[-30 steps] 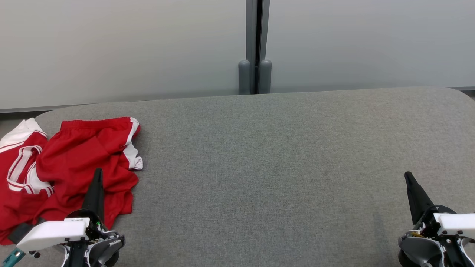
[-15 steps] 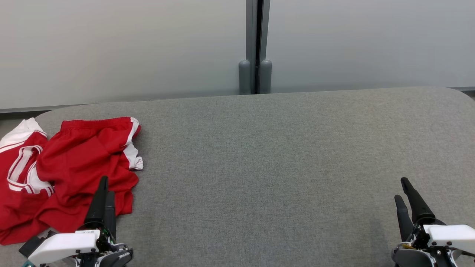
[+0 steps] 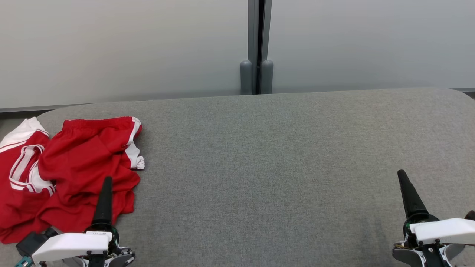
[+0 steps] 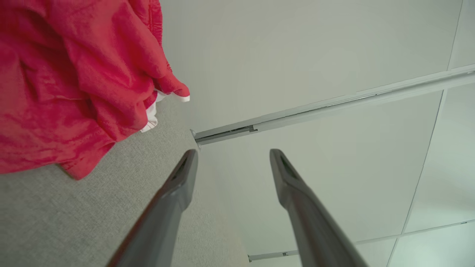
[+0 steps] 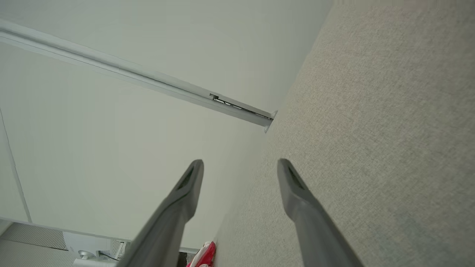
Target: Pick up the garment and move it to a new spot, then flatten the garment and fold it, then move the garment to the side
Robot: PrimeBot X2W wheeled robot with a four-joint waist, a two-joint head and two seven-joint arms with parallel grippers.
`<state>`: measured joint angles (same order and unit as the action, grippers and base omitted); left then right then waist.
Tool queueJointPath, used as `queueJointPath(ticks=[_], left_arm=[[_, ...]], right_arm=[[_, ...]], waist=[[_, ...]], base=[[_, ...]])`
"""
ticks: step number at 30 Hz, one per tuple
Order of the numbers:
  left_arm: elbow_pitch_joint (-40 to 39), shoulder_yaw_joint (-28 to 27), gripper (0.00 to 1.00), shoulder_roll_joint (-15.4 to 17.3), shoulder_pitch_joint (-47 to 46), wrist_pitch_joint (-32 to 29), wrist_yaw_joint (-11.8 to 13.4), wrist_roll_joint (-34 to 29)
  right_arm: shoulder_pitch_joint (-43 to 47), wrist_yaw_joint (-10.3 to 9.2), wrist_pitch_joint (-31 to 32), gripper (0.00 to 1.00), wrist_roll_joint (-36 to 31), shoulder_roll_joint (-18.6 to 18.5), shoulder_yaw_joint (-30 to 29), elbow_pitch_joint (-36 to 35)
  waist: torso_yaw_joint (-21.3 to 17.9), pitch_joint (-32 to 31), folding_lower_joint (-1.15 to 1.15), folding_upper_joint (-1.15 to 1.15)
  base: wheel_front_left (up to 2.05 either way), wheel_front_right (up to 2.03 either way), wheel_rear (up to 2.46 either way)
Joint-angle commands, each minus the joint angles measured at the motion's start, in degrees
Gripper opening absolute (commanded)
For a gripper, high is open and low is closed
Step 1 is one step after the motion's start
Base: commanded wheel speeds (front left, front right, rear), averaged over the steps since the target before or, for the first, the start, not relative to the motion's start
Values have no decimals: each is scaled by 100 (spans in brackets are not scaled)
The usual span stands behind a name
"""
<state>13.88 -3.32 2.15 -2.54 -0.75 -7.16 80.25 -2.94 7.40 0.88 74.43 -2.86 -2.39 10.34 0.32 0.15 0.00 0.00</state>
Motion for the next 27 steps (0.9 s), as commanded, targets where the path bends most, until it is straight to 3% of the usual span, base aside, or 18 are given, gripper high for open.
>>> queueJointPath(ticks=[1, 16, 27], left_arm=[[-133, 21, 100, 47, -42, 79, 11, -402], [-33, 223, 100, 74, 45, 387, 70, -2352], [177, 212, 100, 162, 114, 596, 169, -3457]], right_arm=[[-59, 8, -93, 100, -455, -107, 62, -181], [30, 10, -402, 100, -2426, -235, 343, -281], [111, 10, -613, 100, -3463, -228, 496, -155]], waist=[[5, -3, 0, 0], [4, -20, 0, 0], [1, -56, 0, 0]], base=[[0, 0, 0], [0, 0, 0], [0, 0, 0]])
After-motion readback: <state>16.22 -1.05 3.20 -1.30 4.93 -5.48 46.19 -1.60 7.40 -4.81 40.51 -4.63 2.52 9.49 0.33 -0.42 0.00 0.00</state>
